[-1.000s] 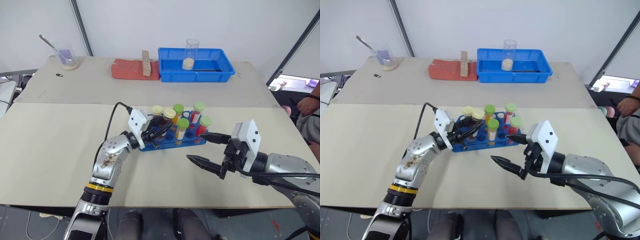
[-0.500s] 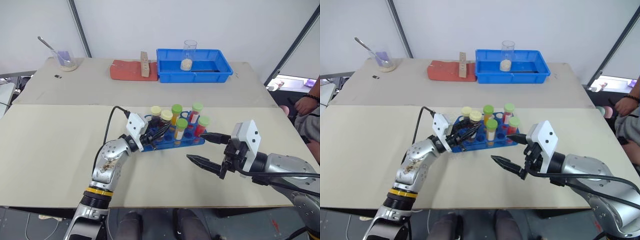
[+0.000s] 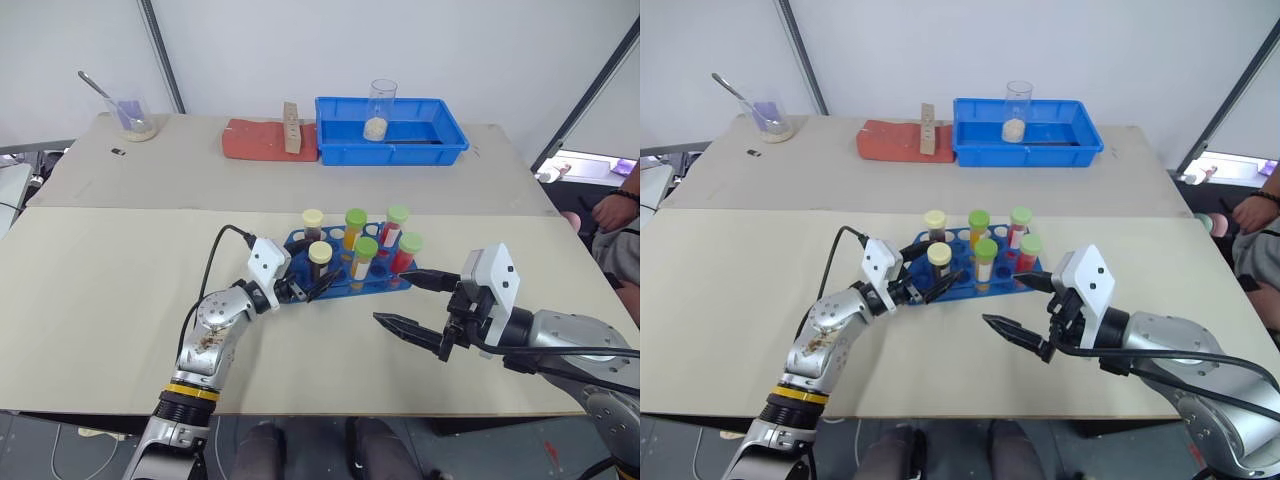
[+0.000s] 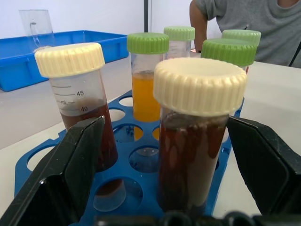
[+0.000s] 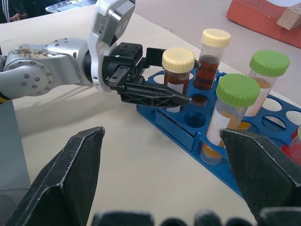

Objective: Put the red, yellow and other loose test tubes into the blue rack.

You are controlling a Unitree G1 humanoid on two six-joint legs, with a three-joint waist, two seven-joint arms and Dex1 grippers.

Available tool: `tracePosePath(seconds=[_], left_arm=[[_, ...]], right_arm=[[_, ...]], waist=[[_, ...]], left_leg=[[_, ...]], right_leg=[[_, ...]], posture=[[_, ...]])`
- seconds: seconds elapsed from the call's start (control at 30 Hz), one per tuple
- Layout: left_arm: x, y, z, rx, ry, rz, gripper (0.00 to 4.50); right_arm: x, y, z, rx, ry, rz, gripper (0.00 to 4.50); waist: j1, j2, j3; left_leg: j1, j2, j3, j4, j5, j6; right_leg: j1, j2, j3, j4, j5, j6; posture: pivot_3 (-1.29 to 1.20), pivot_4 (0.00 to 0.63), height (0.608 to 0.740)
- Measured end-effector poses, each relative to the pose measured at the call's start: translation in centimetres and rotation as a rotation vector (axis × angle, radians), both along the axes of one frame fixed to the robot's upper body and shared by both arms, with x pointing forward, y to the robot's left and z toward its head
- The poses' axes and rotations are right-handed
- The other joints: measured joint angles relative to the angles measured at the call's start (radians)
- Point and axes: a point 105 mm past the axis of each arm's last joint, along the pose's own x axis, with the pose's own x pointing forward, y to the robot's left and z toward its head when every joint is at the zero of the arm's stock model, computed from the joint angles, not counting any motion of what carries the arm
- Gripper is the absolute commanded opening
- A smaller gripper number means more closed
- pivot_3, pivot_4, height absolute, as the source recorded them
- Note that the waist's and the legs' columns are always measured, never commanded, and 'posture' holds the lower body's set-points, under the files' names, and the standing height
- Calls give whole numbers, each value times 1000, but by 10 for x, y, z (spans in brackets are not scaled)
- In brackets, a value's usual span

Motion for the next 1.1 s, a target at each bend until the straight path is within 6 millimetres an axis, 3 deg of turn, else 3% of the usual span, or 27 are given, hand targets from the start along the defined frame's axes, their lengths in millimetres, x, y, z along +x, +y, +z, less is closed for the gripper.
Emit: tracePosePath(seconds=[0.17, 0.37, 0.57, 0.73, 0.93, 1.1], left_arm=[[-7, 21, 4, 85, -14, -1, 4390], [-17, 68, 3, 264, 21, 54, 4390], [-42, 121, 9, 486, 93, 24, 4390], [-49, 162, 34, 578, 81, 140, 4390], [-56, 181, 50, 561, 92, 218, 4390], [-59, 178, 61, 540, 81, 222, 4390]], right_arm=[[-1, -3, -3, -30, 13, 12, 4375], [4, -20, -6, -98, 21, 13, 4375], [7, -51, 5, -201, -14, 48, 4375], [8, -78, 22, -274, -53, 87, 4375], [16, -95, 39, -285, -82, 102, 4375], [19, -95, 46, -282, -94, 116, 4375]], waist=[[-4, 0, 0], [-3, 0, 0], [-1, 1, 0], [0, 1, 0], [0, 1, 1], [0, 1, 1]], left_leg=[[1, 1, 0, -2, 0, 0], [-1, 1, 1, -2, 0, 0], [-6, 1, 4, -4, 0, 0], [-7, 2, 5, -4, 0, 0], [-6, 2, 7, -5, 0, 0], [-6, 2, 7, -5, 0, 0]], right_leg=[[-1, 0, 0, 0, -1, -1], [-3, 0, -1, 0, -1, -1], [-12, -3, -1, -1, -1, -2], [-14, -3, -1, 0, -1, -2], [-15, -3, -1, 0, -1, -3], [-16, -3, -1, 0, -1, -3]], posture=[[0, 150, 740], [0, 150, 740], [0, 150, 740], [0, 150, 740], [0, 150, 740], [0, 150, 740]])
